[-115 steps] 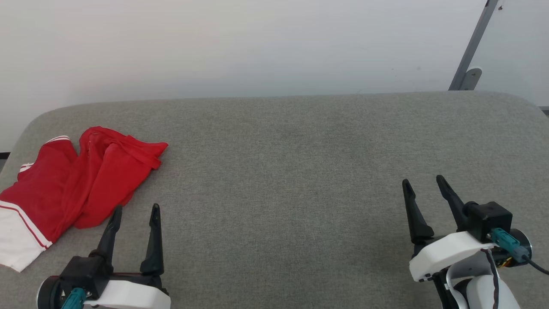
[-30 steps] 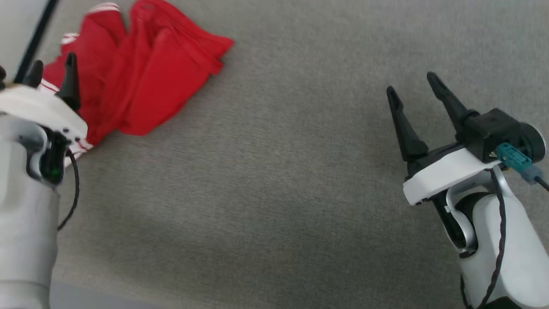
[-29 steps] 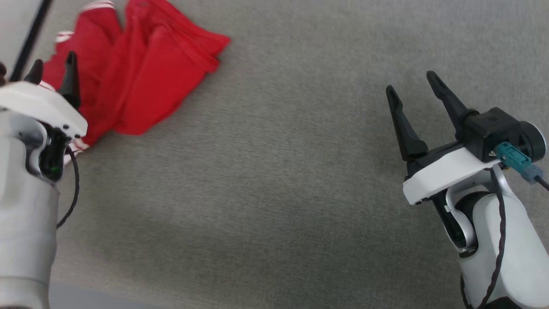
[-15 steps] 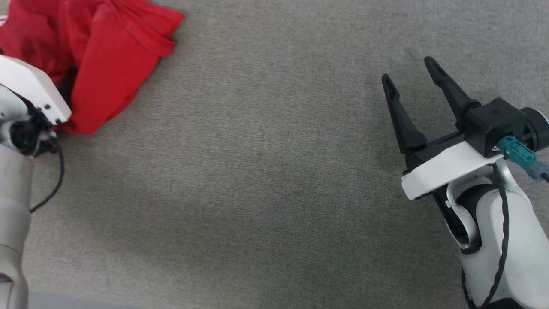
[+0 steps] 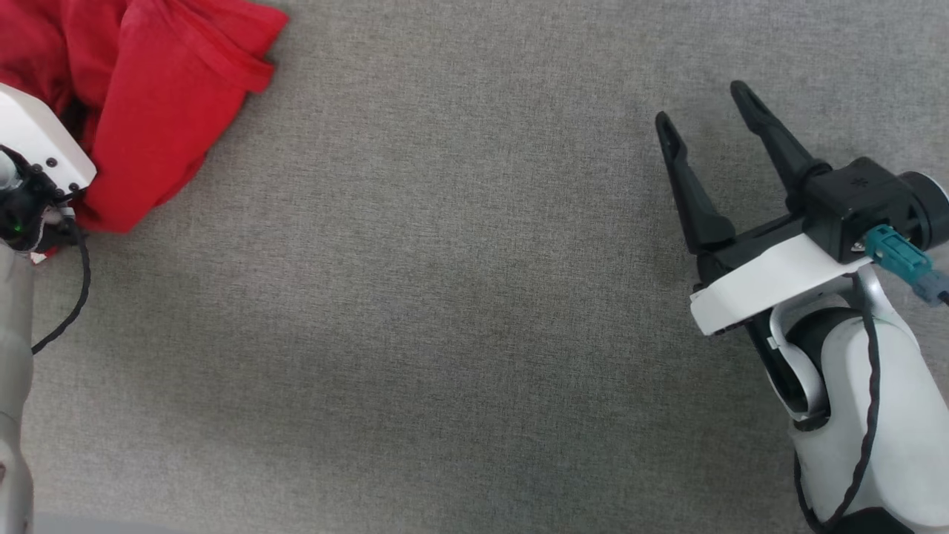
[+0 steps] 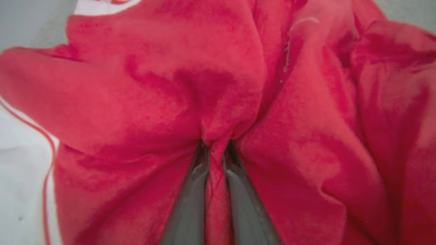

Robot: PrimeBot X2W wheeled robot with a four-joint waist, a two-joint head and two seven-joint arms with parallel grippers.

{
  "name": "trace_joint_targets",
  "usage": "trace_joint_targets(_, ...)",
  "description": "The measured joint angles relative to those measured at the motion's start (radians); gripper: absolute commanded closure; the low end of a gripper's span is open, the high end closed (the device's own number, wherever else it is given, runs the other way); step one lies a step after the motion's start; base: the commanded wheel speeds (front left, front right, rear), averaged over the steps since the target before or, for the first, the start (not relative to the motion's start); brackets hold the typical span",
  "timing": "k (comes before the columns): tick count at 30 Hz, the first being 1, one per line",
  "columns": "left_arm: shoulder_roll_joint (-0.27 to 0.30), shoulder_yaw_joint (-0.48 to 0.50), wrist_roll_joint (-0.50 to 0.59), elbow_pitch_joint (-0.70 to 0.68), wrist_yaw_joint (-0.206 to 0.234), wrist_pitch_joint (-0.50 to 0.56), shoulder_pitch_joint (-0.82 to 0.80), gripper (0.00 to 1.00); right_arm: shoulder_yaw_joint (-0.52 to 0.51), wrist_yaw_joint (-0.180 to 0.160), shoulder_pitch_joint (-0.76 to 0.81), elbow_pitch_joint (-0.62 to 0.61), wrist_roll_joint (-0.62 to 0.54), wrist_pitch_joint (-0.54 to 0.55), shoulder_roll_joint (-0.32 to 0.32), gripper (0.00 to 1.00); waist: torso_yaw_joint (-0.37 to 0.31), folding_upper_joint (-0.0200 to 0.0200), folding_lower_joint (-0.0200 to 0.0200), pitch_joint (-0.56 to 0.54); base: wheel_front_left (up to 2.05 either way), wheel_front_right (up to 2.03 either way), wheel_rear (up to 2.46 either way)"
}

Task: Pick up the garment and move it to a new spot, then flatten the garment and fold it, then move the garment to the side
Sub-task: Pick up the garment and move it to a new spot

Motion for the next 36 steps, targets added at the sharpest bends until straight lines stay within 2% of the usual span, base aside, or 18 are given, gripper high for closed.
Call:
trace_joint_targets(6,0.01,-0.034,-0.006,-0.042,0.0,-0.05,0.011,1.0,-0.017,0.0,0.003,0.016,0.003,-0.018,0.007,0.0,0.011,0.0,0.0,-0.047,0.0,0.0,0.0)
trace_joint_targets(13,0.058,-0.103,0.007,-0.133,0.0,-0.118,0.015,1.0,-0.033,0.0,0.028,0.047,0.019,-0.049,0.02,0.0,0.03,0.0,0.0,-0.134,0.0,0.0,0.0)
trace_joint_targets(21,0.111,-0.187,0.006,-0.272,0.0,-0.147,0.014,1.0,-0.067,0.0,0.076,0.083,0.038,-0.077,0.045,0.0,0.055,0.0,0.0001,-0.245,0.0,0.0,0.0)
trace_joint_targets(29,0.18,-0.245,-0.015,-0.413,0.0,-0.11,0.014,1.0,-0.095,0.0,0.114,0.093,0.048,-0.094,0.063,0.0,0.072,0.0,0.0,-0.327,0.0,0.0,0.0)
trace_joint_targets(36,0.249,-0.279,-0.031,-0.571,0.0,-0.028,0.029,1.0,-0.118,0.0,0.134,0.095,0.058,-0.112,0.077,0.0,0.057,0.0,0.0,-0.383,0.0,0.0,0.0)
